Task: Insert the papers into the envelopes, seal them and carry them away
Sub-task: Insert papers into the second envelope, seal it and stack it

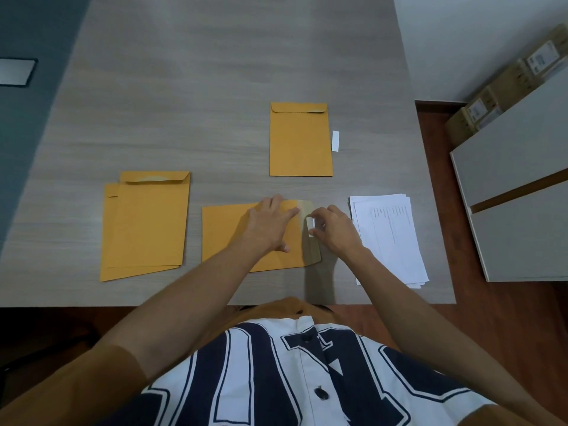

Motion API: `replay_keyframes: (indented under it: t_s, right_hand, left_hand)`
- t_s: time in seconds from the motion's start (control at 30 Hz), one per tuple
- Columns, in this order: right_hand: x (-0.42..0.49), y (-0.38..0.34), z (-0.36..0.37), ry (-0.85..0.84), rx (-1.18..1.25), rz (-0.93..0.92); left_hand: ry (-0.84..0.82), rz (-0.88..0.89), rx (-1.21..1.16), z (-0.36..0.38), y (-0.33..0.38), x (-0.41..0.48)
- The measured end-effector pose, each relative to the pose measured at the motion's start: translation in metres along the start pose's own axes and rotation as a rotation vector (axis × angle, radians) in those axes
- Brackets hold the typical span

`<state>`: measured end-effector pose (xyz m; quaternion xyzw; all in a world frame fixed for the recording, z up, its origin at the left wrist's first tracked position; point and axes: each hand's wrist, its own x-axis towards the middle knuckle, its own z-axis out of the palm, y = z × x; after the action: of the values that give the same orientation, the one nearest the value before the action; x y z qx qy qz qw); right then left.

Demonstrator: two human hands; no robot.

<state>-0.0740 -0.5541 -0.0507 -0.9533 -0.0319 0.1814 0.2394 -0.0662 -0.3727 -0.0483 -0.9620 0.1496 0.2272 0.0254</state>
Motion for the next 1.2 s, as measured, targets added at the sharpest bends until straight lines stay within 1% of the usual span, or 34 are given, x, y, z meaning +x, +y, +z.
replay_keyframes:
  t_s: [0.23,0.5,0.73,0.8,0.97,1.1,1.2]
  right_hand:
    - [0.004,0.001,0.001,0.026,0.047,0.004]
    - [0.006,-0.004,0.002,-0.023,0.085,0.042]
    - [0.005,0.000,0.002,-0.029,0.198,0.097]
    - [0.005,0.001,0.003,-0.032,0.229,0.136]
    - [0.010,-0.002,0.001,-0.040,0.296,0.300]
    - [0.013,-0.002,-0.004,-0.078,0.334,0.376]
    - [0.014,0.000,-0.005,-0.048,0.338,0.416]
  left_hand:
    - [-0.015,-0.005,-0.022,-0.002,0.000,0.000]
    - [-0.005,-0.006,-0.010,-0.004,0.000,0.001]
    - [0.004,-0.002,-0.002,-0.003,-0.001,0.002]
    - [0.004,-0.001,0.001,-0.004,-0.001,0.002]
    - [0.002,-0.007,-0.012,-0.006,-0.001,0.002]
    - [0.001,-0.006,-0.014,-0.006,0.000,0.002]
    - [-0.004,-0.005,-0.017,-0.007,0.000,0.002]
